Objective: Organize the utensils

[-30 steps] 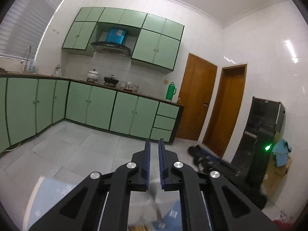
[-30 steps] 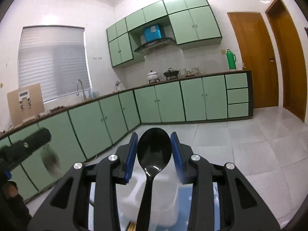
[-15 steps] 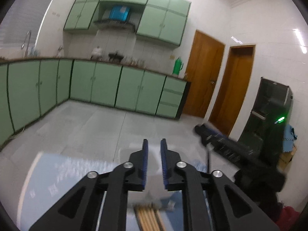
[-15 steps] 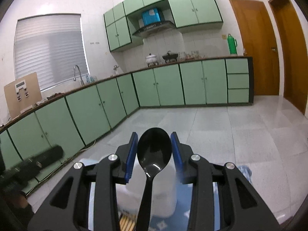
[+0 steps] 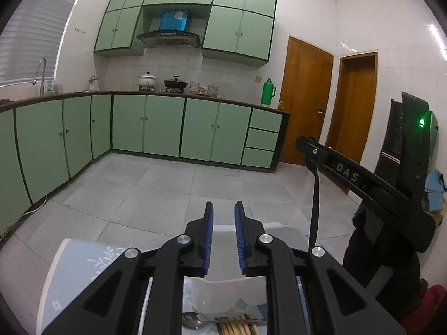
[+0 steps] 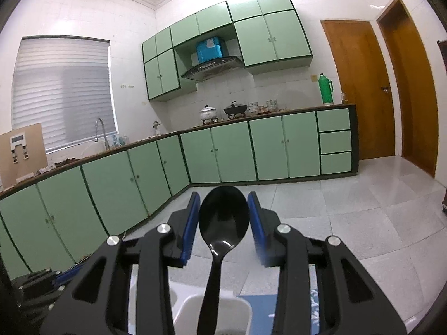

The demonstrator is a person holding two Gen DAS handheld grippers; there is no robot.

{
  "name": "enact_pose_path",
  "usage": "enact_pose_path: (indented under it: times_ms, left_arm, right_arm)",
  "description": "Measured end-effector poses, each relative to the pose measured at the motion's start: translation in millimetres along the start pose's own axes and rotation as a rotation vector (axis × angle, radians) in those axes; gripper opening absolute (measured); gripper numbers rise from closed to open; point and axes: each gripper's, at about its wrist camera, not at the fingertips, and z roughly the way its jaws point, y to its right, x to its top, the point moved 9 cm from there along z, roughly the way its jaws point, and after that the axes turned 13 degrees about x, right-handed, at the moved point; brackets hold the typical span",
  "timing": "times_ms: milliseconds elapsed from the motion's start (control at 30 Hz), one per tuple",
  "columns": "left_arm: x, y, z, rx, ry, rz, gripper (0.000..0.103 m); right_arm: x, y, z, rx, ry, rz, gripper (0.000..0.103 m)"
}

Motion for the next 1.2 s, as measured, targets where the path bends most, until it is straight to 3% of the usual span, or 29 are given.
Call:
enact_pose_path:
  times_ms: [200, 267, 500, 667, 900, 1200]
  left_arm:
    - [-11, -7, 12, 0.027, -0.033, 0.0, 0.021]
    - [-14, -11, 12, 0.037, -0.041, 0.0, 0.024]
    - [-27, -17, -10, 0.055, -0.05, 0.019, 0.039]
    - [-53, -25, -27, 0.066, -0.105, 0.013, 0.047]
    - [-118, -24, -31, 0.084, -0.268, 0.001, 0.05]
    - [-152, -29, -20, 0.11, -0.368, 0.0, 0.053]
  right_arm:
    - [-28, 6, 16, 0.006, -0.083, 0.003, 0.037]
    - [-34, 4, 10, 0.019, -0.09, 0.023, 0.048]
    - [-46, 1, -35, 0.072, -0.119, 0.111, 0.053]
    - [-77, -4, -77, 0.121, -0.194, 0.154, 0.057]
    - [-166, -24, -89, 0.164, -0.441, 0.139, 0.057]
    - [-216, -40, -73, 0.208, -0.632, 0.093, 0.037]
